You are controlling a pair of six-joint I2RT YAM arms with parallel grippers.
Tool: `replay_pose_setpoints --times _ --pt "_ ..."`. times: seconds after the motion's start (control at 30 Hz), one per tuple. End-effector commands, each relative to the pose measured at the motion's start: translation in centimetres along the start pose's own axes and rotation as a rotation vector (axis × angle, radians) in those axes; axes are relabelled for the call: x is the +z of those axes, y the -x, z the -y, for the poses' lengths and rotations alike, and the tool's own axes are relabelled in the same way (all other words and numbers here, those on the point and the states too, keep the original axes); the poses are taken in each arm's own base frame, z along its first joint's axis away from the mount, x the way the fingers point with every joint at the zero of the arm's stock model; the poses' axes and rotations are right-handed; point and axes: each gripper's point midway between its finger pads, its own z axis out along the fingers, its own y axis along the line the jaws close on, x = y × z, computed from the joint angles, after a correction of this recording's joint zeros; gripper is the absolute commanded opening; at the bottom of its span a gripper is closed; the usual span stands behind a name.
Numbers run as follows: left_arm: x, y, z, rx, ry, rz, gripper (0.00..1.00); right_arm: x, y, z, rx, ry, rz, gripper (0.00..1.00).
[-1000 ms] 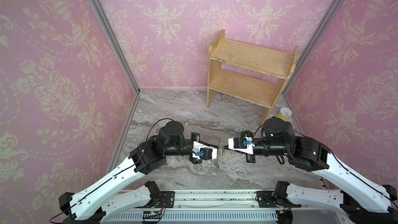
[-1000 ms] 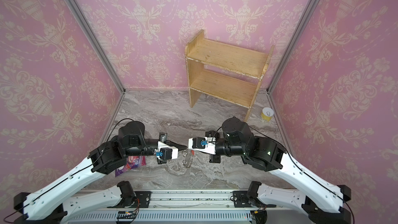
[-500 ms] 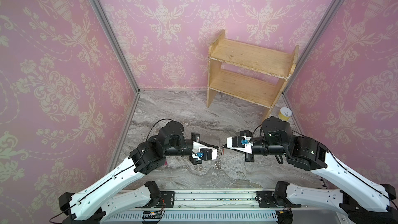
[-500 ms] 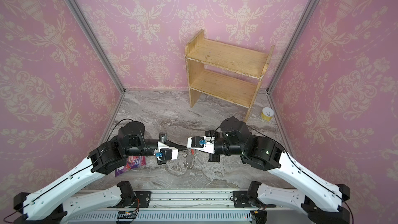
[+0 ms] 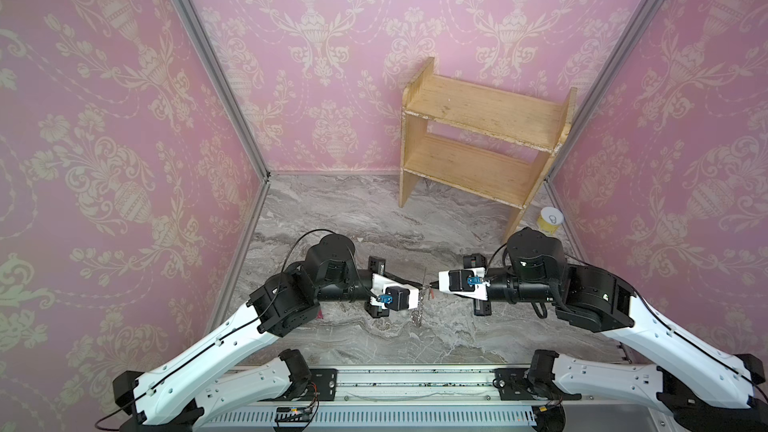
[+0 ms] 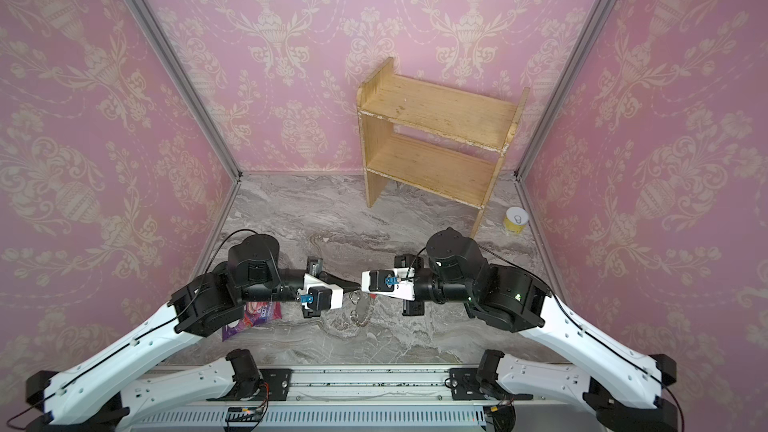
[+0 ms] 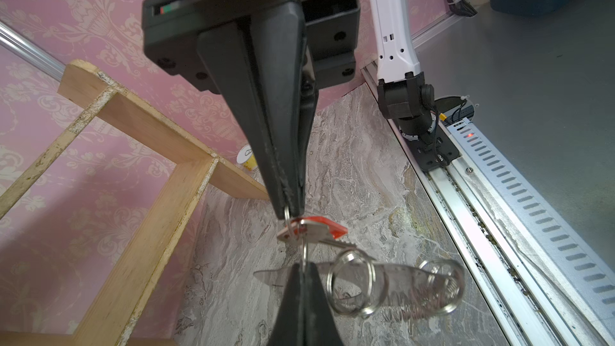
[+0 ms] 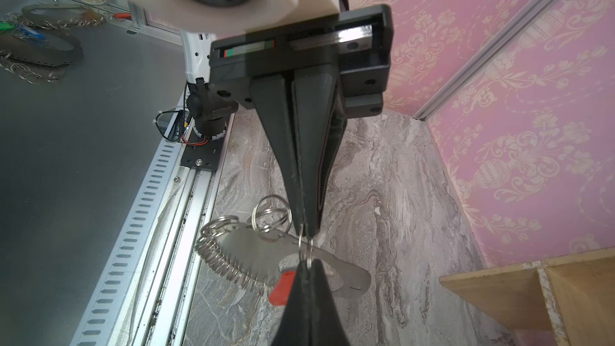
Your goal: Put the keys on the keyring
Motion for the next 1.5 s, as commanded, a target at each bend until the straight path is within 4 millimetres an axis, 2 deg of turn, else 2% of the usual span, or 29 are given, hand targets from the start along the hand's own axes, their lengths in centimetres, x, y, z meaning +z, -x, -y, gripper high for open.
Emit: replay_pose_setpoints --times 0.0,0.13,0.33,0.8,0.87,0.9,1.07,1.47 --pt "-1.0 1.6 -0.5 0.0 0.013 0.03 0.0 -0.7 0.3 1.6 0.002 -0.094 -0.003 0.0" --pt "-1.6 1.4 -0.5 0.019 0.055 0.035 0.0 -1.4 1.5 1.0 0.042 -0.058 0.048 0.0" --pt "-2.1 1.8 -1.0 0.032 0.106 0.085 0.0 -1.2 1.3 0.4 0.093 -0.045 0.091 0.0" --pt "-1.6 1.9 -1.2 0.007 0.101 0.102 0.0 -1.0 2.5 -0.2 0.088 -0.045 0.152 0.0" --pt "-1.7 2.0 -1.3 0.007 0.102 0.11 0.0 -0.9 2.5 -0.1 0.086 -0.054 0.145 0.0" --pt "-1.7 2.1 -1.3 0.005 0.105 0.112 0.0 -0.2 1.3 -0.6 0.09 -0.044 0.115 0.0" --pt "-1.8 2.3 -1.4 -0.001 0.111 0.123 0.0 0.3 0.8 -0.6 0.088 -0.058 0.098 0.0" --pt "-1.6 2.1 -1.4 -0.009 0.105 0.112 0.0 -0.7 1.4 0.4 0.068 -0.126 0.129 0.0"
